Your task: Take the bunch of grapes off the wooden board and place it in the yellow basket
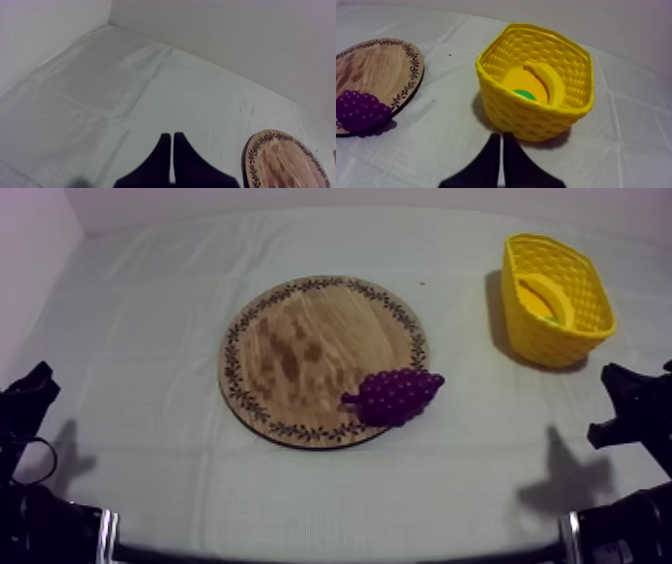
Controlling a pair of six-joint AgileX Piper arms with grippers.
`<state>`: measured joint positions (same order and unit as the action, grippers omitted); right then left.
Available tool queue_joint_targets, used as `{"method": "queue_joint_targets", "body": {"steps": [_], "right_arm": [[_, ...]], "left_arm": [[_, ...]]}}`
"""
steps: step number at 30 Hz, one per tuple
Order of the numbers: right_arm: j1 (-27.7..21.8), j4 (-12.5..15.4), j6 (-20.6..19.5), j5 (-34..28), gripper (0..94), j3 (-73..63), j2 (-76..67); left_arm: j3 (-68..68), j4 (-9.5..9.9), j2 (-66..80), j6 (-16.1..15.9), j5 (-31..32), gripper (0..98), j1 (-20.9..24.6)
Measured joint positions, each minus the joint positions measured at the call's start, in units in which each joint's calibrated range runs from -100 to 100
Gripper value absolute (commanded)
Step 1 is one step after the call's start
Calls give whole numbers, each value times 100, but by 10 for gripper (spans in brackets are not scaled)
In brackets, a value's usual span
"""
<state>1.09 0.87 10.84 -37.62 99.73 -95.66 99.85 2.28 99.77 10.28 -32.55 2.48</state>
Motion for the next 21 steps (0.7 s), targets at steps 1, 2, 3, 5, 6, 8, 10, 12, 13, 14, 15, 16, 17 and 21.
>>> {"method": "queue_joint_targets", "body": {"steps": [1, 2, 3, 5, 6, 8, 10, 12, 13, 14, 15, 16, 17, 21], "right_arm": [[2, 0, 0, 0, 2, 0, 0], [20, 6, 7, -35, 2, 0, -3], [64, 47, 35, -52, 2, 0, -3], [157, 65, 108, -71, 2, 0, -3], [162, 65, 111, -71, 2, 0, -3], [162, 65, 111, -71, 2, 0, -3], [162, 65, 124, -71, 2, -7, -3], [162, 65, 154, -71, 2, -13, -3], [162, 65, 172, -115, 2, -19, -3], [162, 65, 175, -132, 2, -20, -3], [158, 60, 179, -161, 2, -20, -3], [155, 60, 188, -171, 2, -20, -3], [155, 40, 203, -161, 2, -20, -3], [227, -87, 227, -79, 2, -20, 130]], "left_arm": [[0, 0, 0, 0, 0, 0, 0], [0, 0, 0, 0, 0, 0, 0], [0, 0, 0, 0, 0, 0, 0], [0, 0, 0, 0, 0, 0, 0], [0, 0, 0, 0, 0, 0, 0], [0, 0, 0, 0, 0, 0, 0], [0, 0, 0, 0, 0, 0, 0], [0, 0, 0, 0, 0, 0, 0], [0, 0, 0, 0, 0, 0, 0], [0, 0, 0, 0, 0, 0, 0], [0, 0, 0, 0, 0, 0, 0], [0, 0, 0, 0, 0, 0, 0], [0, 0, 0, 0, 0, 0, 0], [0, 0, 0, 0, 0, 0, 0]]}}
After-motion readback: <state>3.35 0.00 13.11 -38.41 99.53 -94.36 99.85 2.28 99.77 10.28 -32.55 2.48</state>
